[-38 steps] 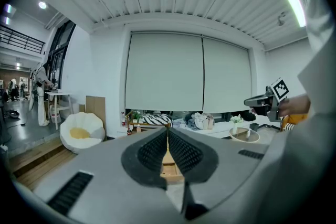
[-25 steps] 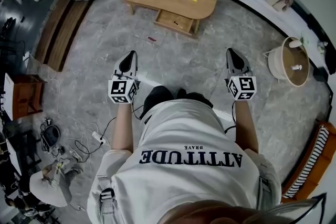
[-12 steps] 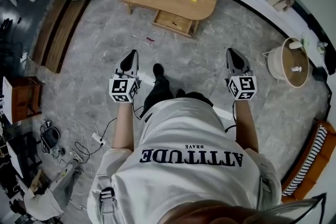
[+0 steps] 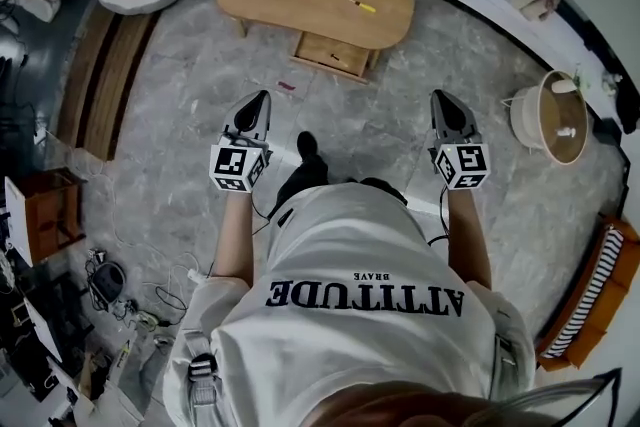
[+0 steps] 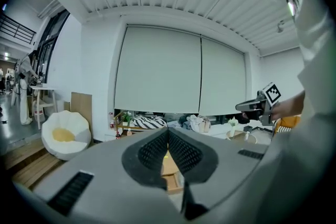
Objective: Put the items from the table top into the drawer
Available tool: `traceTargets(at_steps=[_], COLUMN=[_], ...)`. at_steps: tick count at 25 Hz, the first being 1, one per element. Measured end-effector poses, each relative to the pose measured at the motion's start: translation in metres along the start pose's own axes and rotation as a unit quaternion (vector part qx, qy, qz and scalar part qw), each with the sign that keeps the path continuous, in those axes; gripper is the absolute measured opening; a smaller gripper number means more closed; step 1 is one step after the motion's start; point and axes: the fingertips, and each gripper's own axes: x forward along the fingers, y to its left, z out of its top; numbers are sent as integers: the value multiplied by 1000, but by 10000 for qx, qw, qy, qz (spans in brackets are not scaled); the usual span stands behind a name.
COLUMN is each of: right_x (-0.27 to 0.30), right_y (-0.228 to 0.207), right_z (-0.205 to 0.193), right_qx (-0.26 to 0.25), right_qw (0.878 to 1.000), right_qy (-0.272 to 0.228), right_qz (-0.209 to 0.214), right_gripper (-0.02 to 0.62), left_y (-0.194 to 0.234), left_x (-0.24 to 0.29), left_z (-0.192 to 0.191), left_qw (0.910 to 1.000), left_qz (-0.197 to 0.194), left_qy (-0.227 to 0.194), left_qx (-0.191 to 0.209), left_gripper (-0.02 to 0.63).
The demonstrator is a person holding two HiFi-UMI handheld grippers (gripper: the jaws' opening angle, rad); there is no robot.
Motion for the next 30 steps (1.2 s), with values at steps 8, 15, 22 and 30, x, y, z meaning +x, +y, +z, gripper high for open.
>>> traceTargets(at_steps=[8,15,22,30], right_x=[65,121,159,172], right_y=[8,26,50,39], right_z=[16,26,36,30], right_qx=[140,448,339,549], right_qw=[9995,9981,9980,9964], right_qy=[162,220,296,412], right_qz=[-228,-371,-436,-488], right_gripper=[18,18,18,20], left_y=[63,120,156,162], left_x=[52,96,115,126], left_z=[1,0,0,4], left_qw=[9991,9969,9956,9967], left_qz=[-320,-694,-853,-725], left_qy=[247,378,382,186], left_qx=[-87,-36,-89,-300], left_gripper=[21,21,21,21])
